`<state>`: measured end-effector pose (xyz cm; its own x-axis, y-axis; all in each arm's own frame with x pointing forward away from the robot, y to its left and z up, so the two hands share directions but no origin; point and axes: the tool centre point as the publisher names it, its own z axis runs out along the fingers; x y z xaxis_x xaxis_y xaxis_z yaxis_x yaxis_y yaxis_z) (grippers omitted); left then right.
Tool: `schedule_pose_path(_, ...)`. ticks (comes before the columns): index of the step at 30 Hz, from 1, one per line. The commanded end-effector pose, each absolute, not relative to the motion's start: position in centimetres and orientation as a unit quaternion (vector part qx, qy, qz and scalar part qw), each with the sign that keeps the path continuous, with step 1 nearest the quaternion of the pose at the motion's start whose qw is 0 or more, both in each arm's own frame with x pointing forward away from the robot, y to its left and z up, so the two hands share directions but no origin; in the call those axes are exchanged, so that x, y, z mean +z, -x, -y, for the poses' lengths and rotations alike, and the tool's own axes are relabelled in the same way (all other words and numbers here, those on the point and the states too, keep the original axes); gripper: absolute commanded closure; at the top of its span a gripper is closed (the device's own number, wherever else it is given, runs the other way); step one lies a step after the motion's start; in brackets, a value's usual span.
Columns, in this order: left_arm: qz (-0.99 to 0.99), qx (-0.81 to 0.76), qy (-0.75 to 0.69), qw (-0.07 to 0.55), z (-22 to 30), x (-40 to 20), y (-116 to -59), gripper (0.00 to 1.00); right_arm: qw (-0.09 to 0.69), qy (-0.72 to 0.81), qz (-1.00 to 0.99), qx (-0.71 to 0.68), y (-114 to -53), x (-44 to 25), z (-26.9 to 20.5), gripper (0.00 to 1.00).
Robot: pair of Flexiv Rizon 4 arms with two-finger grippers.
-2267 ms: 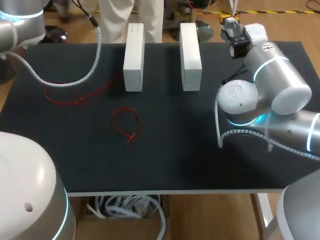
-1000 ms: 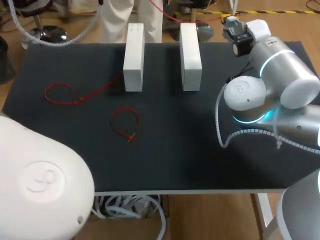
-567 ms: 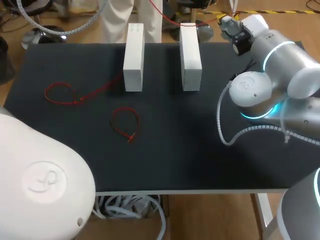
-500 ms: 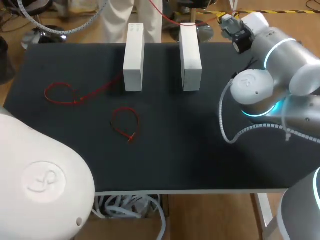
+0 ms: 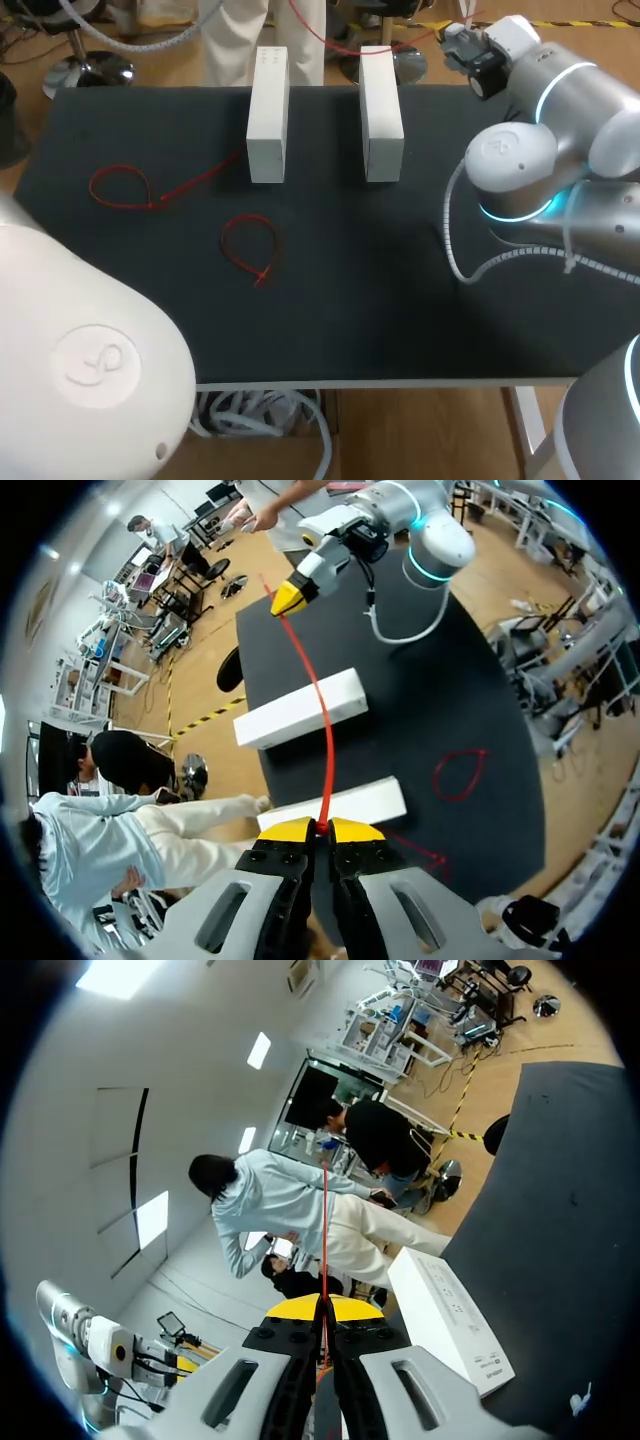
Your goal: Grab the tape and strap the tape.
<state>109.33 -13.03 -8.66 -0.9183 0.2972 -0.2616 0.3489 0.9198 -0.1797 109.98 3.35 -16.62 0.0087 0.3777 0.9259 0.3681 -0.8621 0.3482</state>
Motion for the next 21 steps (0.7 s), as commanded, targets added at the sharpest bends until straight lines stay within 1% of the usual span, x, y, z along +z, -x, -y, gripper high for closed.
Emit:
schedule_pose_path(1, -0.976, -0.105, -0.168, 0.095, 13.3, -8.6, -110.0, 1.0, 0.004, -0.713, -0.266, 0.648, -109.9, -16.5, -3.3, 1.0)
schedule_pose_path(12, -0.976, -0.105, -0.168, 0.095, 13.3, -8.6, -110.0, 1.0, 0.004, -0.705, -0.282, 0.65, -110.1, -16.5, -3.4, 1.0)
schedule_pose_path(13, -0.982, -0.055, -0.165, 0.072, 13.1, -8.9, -109.9, 1.0, 0.003, -0.704, -0.287, 0.65, -110.2, -16.5, -3.4, 1.0)
schedule_pose_path(15, -0.988, -0.02, -0.141, 0.054, 12.4, -9.4, -109.9, 1.0, 0.004, -0.701, -0.293, 0.65, -110.2, -16.4, -3.5, 1.0)
schedule_pose_path(17, -0.992, -0.004, -0.123, 0.018, 11.6, -10.3, -109.7, 1.0, 0.003, -0.7, -0.299, 0.649, -110.2, -16.4, -3.5, 1.0)
schedule_pose_path(21, -0.998, 0.022, -0.064, -0.022, 9.9, -11.5, -108.8, 1.0, 0.002, -0.698, -0.307, 0.647, -110.1, -16.3, -3.4, 1.0)
